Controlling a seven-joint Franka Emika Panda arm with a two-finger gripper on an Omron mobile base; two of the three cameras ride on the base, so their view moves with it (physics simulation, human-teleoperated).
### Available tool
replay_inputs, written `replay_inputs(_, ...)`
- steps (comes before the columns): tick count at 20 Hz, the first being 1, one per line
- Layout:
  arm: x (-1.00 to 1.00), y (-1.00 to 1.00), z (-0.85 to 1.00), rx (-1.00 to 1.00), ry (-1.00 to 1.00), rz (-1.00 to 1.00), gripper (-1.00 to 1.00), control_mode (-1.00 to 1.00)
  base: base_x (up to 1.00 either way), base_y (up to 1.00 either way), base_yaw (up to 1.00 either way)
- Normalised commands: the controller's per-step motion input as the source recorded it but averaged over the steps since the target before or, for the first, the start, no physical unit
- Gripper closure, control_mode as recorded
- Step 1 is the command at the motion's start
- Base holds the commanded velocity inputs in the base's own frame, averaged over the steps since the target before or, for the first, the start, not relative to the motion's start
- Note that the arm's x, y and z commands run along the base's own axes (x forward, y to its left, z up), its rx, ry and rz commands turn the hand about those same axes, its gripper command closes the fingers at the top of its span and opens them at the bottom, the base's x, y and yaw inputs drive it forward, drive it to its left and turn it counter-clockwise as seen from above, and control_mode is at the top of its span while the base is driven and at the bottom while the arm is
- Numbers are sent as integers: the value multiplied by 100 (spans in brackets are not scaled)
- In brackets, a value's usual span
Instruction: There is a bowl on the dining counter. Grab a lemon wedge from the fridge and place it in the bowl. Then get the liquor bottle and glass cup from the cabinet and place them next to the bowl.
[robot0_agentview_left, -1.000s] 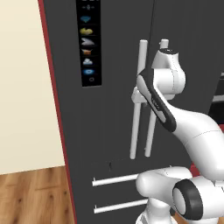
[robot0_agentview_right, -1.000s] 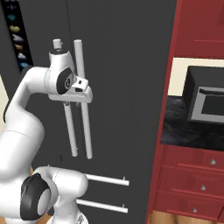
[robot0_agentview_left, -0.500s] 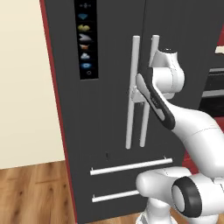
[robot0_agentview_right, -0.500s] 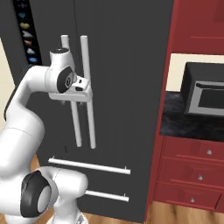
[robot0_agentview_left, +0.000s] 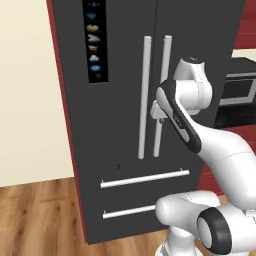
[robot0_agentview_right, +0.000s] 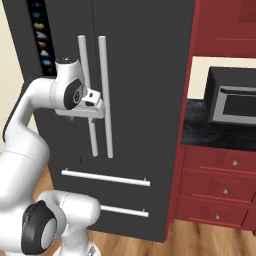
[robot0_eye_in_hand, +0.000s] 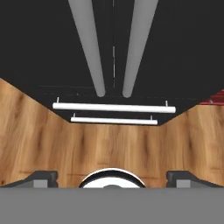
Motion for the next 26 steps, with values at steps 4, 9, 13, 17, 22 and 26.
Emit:
replay_inputs(4, 0, -6, 0, 0, -15, 0, -100, -100, 0, 0, 0)
replay_inputs(9, 23, -16, 3, 0, -38, -1, -100, -100, 0, 0, 0)
replay_inputs(13, 46, -8, 0, 0, -30, -2, -100, -100, 0, 0, 0)
replay_inputs(17, 53, -8, 0, 0, -6, -4, -100, -100, 0, 0, 0)
replay_inputs(22, 46, -6, 0, 0, 0, -4, -100, -100, 0, 0, 0)
replay_inputs(26, 52, -7, 0, 0, 0, -3, -100, -100, 0, 0, 0)
